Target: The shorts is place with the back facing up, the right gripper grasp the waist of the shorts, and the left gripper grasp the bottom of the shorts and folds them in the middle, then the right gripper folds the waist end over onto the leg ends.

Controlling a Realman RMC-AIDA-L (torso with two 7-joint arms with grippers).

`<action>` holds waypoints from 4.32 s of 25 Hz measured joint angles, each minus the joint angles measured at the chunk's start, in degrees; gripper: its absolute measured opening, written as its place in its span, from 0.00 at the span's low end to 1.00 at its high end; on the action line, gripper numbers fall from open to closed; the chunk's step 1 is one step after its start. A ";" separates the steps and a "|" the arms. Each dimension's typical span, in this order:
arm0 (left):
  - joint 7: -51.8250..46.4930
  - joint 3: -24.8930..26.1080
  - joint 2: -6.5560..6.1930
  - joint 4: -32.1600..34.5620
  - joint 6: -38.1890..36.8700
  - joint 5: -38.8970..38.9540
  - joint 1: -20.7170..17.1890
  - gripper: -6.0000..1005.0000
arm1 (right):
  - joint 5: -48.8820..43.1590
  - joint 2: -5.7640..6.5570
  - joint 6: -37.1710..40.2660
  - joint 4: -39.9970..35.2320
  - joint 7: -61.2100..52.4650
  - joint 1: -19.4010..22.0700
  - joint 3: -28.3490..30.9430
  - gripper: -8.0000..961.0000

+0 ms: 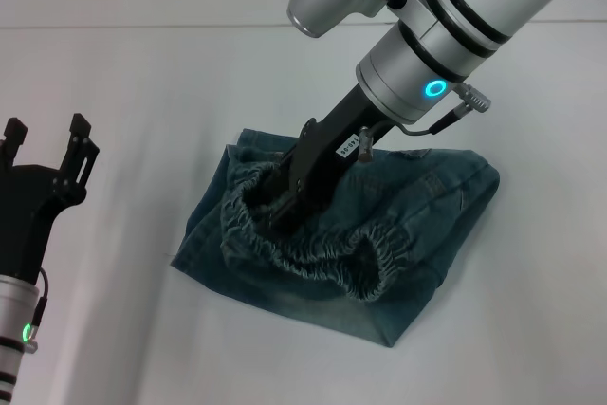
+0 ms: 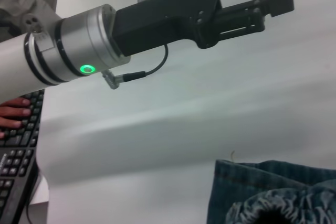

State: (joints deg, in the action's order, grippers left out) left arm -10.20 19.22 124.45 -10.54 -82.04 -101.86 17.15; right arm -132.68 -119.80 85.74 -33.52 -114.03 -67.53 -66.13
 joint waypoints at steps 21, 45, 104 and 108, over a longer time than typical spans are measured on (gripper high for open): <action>-0.88 3.85 -0.26 0.53 -0.15 0.00 0.56 0.77 | -1.57 0.88 26.47 -17.31 -3.45 10.99 2.56 0.99; -0.88 3.89 -0.10 0.62 1.34 0.00 1.22 0.77 | -7.29 0.01 10.80 -5.15 -3.04 9.20 -1.42 0.99; -53.01 -38.27 -0.86 47.08 -18.91 -14.28 -2.90 0.77 | 31.64 4.48 9.74 -0.79 36.54 47.22 18.12 0.98; -55.52 -39.36 -0.92 48.29 -20.10 -17.21 -1.49 0.77 | 28.08 3.39 9.80 0.72 37.96 47.19 18.05 0.98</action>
State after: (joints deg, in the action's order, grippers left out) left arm -65.72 -20.15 123.53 37.75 -102.13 -119.07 15.65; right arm -104.60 -116.41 95.54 -32.81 -76.07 -20.35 -48.08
